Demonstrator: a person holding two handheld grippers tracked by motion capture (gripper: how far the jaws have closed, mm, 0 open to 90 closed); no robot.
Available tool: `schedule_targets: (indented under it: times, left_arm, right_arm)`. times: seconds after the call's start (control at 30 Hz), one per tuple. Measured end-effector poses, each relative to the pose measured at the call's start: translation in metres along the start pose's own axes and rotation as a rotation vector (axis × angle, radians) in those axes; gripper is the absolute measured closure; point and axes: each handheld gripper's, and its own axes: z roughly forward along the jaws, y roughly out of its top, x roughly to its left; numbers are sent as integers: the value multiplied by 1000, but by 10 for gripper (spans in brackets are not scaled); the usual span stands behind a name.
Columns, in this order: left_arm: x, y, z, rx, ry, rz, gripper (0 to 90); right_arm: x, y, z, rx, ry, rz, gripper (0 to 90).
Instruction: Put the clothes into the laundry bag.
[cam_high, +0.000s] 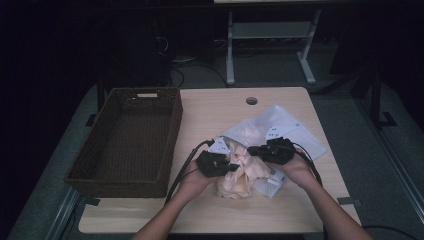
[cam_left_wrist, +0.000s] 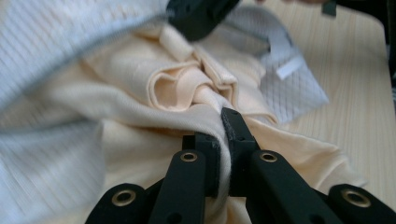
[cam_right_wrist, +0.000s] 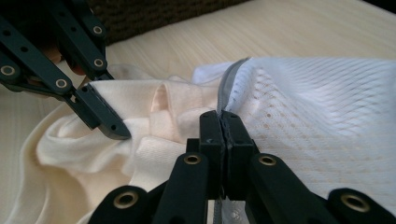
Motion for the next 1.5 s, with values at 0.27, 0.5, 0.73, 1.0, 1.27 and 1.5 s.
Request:
schedule_targets:
  times: [0.27,0.5,0.73,1.0,1.27,1.5]
  left_arm:
    - [5,21,1,-87,76,-32,863]
    - [18,27,26,-89,148,-91,862]
    - [21,16,42,-20,137,-101,777]
    - [13,2,10,21,125,-105,452]
    - [-2,-30,-23,85,161,-113,235]
    - [1,-51,-9,242,220,-69,199]
  right_arm:
    - [7,10,-18,-67,18,-6,879]
    - [10,12,-19,-74,39,-9,880]
    - [7,10,-18,-68,43,2,879]
    - [2,5,-19,-49,14,6,879]
    - [-5,1,-18,-39,-7,22,879]
    - [-11,-2,-16,-22,-22,30,879]
